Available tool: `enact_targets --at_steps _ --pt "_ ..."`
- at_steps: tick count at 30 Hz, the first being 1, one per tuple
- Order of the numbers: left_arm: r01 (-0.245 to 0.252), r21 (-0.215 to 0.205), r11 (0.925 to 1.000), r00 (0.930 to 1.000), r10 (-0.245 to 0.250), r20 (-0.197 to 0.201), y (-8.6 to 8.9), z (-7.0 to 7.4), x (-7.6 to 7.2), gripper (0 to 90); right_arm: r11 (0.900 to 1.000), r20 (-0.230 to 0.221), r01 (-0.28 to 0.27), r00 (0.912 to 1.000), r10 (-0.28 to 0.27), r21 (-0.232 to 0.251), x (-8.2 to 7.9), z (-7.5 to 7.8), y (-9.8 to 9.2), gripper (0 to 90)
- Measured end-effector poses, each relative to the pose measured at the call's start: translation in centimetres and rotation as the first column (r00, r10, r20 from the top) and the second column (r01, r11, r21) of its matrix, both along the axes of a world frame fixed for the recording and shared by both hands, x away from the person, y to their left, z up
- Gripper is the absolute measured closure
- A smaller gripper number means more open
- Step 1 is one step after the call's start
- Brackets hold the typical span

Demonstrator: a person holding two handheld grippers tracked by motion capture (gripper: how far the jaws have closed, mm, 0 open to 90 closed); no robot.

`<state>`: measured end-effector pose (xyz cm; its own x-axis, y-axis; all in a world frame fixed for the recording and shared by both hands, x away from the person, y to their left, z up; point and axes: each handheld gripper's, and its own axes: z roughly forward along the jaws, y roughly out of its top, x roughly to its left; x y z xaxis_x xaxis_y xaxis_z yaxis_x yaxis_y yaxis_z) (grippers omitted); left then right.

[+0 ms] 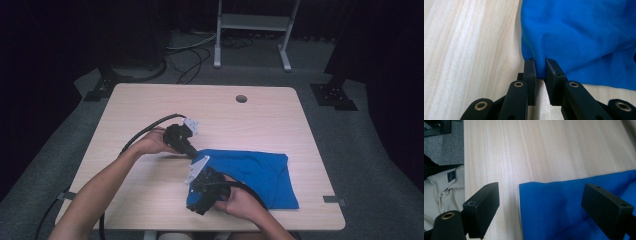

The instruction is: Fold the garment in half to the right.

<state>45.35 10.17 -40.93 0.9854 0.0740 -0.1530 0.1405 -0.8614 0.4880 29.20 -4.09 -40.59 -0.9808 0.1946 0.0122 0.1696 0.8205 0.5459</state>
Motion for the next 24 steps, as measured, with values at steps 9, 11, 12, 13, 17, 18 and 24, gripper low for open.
enact_targets --at_steps 9,11,12,13,17,18,24 --pt "0.0 0.022 0.9998 0.9993 0.0 0.038 -0.3 0.1 -0.4 82.4 1.0 0.006 0.008 1.0 -0.008 -0.003 -0.1 0.1 -0.1 14.8" --pt "-0.001 0.024 0.9997 0.9988 0.0 0.05 -0.3 0.1 -0.6 85.8 1.0 0.009 0.008 0.9999 -0.008 -0.002 -0.1 0.1 -0.1 14.8" --pt "-0.003 0.024 0.9997 0.9984 0.001 0.056 -0.3 0.2 -0.6 86.2 1.0 0.009 0.008 0.9999 -0.008 -0.003 -0.1 0.1 -0.1 14.8" --pt "0.005 0.029 0.9996 0.9978 -0.007 0.067 -0.3 0.2 -0.7 86.4 1.0 0.01 0.009 0.9999 -0.008 -0.002 -0.1 0.1 -0.1 14.8" --pt "0.008 0.019 0.9998 0.9977 -0.01 0.068 -0.3 0.4 -0.8 86.5 1.0 0.016 0.013 0.9998 -0.013 -0.001 -0.2 0.1 -0.1 15.8" --pt "0.009 0.005 0.9999 0.9986 -0.01 0.053 -0.2 0.5 -0.8 86.5 1.0 0.018 0.01 0.9998 -0.01 -0.001 -0.2 0.2 -0.2 17.7" --pt "0.005 -0.055 0.9985 0.9996 -0.004 0.027 0.2 1.1 -0.7 86.5 1.0 0.033 0.009 0.9994 -0.01 0.007 -0.3 0.3 -0.3 17.9"
